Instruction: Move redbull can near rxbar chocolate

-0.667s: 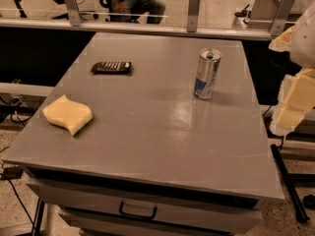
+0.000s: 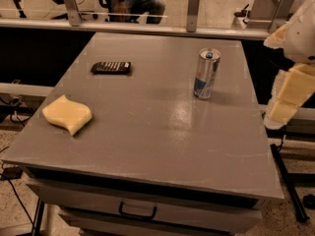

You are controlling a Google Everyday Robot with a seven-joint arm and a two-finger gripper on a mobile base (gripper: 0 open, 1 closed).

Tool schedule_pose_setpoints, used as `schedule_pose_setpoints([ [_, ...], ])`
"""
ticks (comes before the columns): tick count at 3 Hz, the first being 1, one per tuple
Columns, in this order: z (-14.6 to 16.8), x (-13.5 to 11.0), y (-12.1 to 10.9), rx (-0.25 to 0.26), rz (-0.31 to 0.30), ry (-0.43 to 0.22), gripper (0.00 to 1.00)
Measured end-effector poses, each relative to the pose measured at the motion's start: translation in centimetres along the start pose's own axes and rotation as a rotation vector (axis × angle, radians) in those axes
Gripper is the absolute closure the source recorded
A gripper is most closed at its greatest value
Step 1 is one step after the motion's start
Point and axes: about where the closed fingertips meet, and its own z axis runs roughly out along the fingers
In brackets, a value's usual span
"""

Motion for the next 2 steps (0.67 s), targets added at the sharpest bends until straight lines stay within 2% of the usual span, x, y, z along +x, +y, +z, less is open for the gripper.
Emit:
schedule_pose_setpoints([
  [1, 2.5, -4.4, -4.9, -0.013, 0.009, -0.114, 0.00],
  [2, 4.3, -7.2, -8.1, -0.045, 0.055, -0.217, 0.00],
])
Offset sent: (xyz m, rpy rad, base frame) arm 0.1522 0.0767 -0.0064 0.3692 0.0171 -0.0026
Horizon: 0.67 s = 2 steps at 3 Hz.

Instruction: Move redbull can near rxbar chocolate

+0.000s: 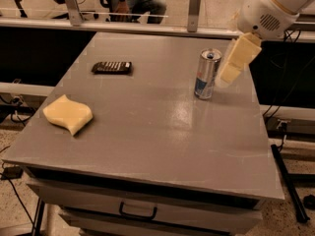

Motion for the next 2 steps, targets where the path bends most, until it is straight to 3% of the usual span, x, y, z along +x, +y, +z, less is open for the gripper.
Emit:
schedule_pose_setpoints([
  [2, 4.7, 0.3, -4.4, -0.018, 0.137, -0.090, 0.00],
])
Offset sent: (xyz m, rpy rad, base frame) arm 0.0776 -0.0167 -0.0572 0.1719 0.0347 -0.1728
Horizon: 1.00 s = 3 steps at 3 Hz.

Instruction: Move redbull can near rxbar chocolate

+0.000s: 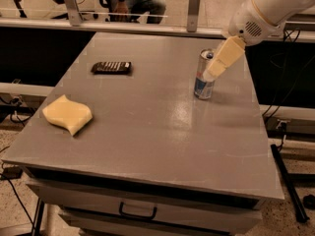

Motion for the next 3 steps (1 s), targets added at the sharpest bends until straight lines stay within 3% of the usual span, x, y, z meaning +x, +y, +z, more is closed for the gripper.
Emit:
schedule_pose_setpoints([
  [1, 0.25, 0.05, -0.24, 0.003, 0.004, -0.004, 0.00],
  [3, 0.76, -0.11, -0.17, -0.004, 0.002, -0.003, 0.47],
])
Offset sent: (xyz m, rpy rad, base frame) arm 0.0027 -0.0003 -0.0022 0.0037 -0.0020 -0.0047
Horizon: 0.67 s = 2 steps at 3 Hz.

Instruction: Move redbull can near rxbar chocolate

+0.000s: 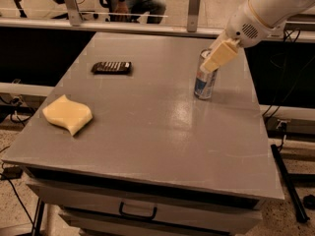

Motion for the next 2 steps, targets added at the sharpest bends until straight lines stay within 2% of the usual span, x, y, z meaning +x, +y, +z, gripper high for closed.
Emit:
schedule_pose_setpoints([
  [1, 0.31, -0.10, 0.04, -0.004, -0.002, 0.000, 0.78],
  [2, 0.82, -0.69, -0.08, -0.013, -0.009, -0.005, 1.00],
])
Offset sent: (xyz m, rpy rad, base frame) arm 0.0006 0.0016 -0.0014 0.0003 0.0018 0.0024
